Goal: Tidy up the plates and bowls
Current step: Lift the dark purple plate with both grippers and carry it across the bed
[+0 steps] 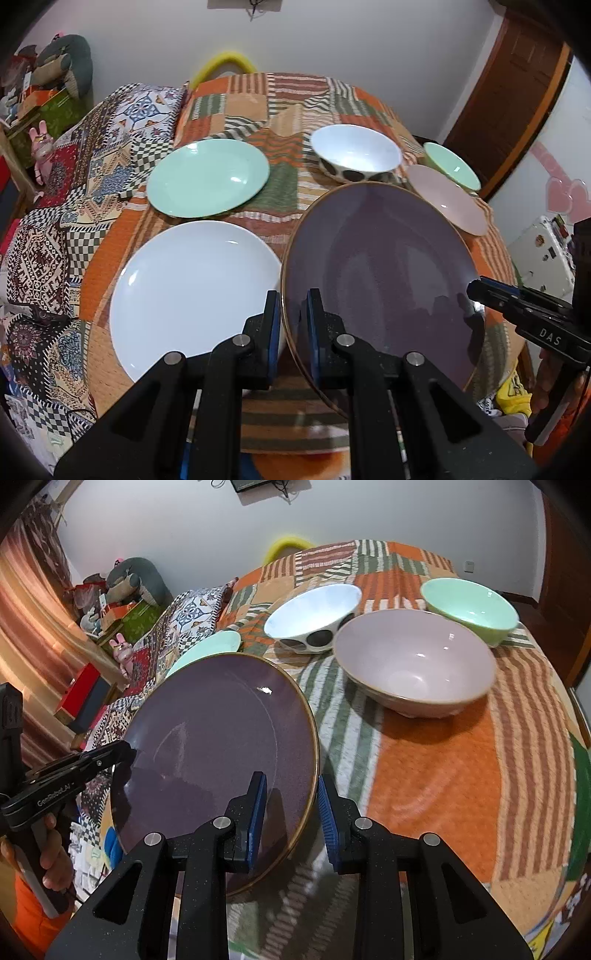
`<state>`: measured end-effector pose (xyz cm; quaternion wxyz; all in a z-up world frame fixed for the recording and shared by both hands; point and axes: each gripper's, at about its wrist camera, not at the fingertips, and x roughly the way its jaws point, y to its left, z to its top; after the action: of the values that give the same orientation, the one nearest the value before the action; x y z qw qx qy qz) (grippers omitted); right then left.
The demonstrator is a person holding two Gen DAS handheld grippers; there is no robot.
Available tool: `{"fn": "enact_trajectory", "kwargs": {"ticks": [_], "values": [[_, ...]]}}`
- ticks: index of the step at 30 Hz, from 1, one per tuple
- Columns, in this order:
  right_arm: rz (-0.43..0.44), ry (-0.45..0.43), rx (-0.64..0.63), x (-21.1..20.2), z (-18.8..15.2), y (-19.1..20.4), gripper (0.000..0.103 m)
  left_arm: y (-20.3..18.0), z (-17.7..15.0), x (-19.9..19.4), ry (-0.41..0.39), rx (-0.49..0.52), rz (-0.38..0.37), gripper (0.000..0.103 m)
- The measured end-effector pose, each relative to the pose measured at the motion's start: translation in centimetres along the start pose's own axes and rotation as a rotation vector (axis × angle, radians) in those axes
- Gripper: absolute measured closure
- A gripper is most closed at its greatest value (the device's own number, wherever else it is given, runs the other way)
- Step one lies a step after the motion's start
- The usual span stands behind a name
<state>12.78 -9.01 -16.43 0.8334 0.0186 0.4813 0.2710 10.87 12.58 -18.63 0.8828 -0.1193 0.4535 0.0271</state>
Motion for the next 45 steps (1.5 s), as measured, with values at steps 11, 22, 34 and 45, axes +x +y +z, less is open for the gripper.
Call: {"fn": "enact_trajectory", "kwargs": {"ticks": [11, 22, 34, 45], "values": [[-0.056, -0.02, 0.052, -2.7, -1.8, -2.8, 0.077, -4.6, -1.3, 1.0, 0.041, 0.067, -0.044, 0.091], [-0.08, 0.004, 0.099, -2.5, -3.6, -5.4, 0.077, -6.2, -2.4, 4.7, 0.132, 0.092, -0.041, 0.091], [-0.093, 0.042, 0.09, -0.8, -3.9, -5.9, 0.077, -5.8, -2.9, 6.4, 0.154, 0.091, -0.053, 0.091], [-0.1, 0.074, 0.062, -0.7, -3.8, -5.7, 0.072, -4.8, -2.6, 5.5, 0.12, 0.053, -0.044, 0.089]]}}
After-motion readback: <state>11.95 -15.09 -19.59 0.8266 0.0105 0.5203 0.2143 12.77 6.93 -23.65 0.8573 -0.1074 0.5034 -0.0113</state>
